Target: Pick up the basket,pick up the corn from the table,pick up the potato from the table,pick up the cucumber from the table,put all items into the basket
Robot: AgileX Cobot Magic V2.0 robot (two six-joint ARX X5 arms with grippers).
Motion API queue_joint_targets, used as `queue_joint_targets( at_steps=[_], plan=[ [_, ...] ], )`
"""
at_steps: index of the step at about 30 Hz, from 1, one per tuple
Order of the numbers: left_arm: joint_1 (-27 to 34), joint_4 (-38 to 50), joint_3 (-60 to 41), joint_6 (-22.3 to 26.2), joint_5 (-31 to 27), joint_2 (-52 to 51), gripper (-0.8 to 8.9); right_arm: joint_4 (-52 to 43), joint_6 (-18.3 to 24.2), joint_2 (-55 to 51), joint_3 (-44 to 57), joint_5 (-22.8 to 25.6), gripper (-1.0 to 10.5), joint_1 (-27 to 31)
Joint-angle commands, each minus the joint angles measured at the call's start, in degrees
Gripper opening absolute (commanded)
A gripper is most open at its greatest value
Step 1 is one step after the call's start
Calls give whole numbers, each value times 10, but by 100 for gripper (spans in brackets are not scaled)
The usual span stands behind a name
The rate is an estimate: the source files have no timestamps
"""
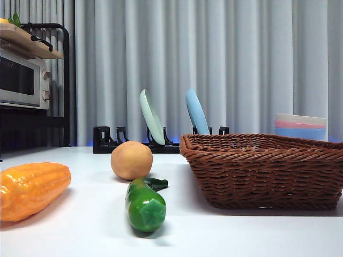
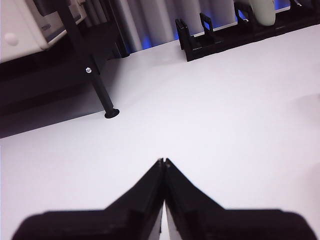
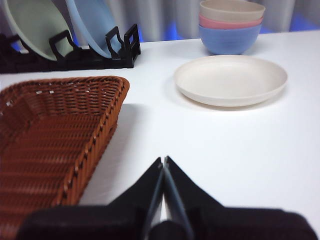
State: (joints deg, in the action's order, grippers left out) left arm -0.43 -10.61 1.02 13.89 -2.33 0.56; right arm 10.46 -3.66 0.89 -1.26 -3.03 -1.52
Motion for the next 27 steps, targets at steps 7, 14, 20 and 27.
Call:
queue_joint_targets(
  at_steps=[7, 14, 20, 27],
  plan=[
    [0, 18, -8, -221, 157, -2, -4, -2, -323, 0, 9, -1, 1, -1],
    [1, 36, 31, -322, 151, 2, -6, -1, -283, 17, -38, -1, -10, -1],
    [1, -8, 141, -319, 130, 68, -6, 14, -216, 125, -154, -8, -10, -1],
    [1, -36, 280, -309, 147, 210, -6, 77, -138, 312, -323, -86, -10, -1]
  ],
)
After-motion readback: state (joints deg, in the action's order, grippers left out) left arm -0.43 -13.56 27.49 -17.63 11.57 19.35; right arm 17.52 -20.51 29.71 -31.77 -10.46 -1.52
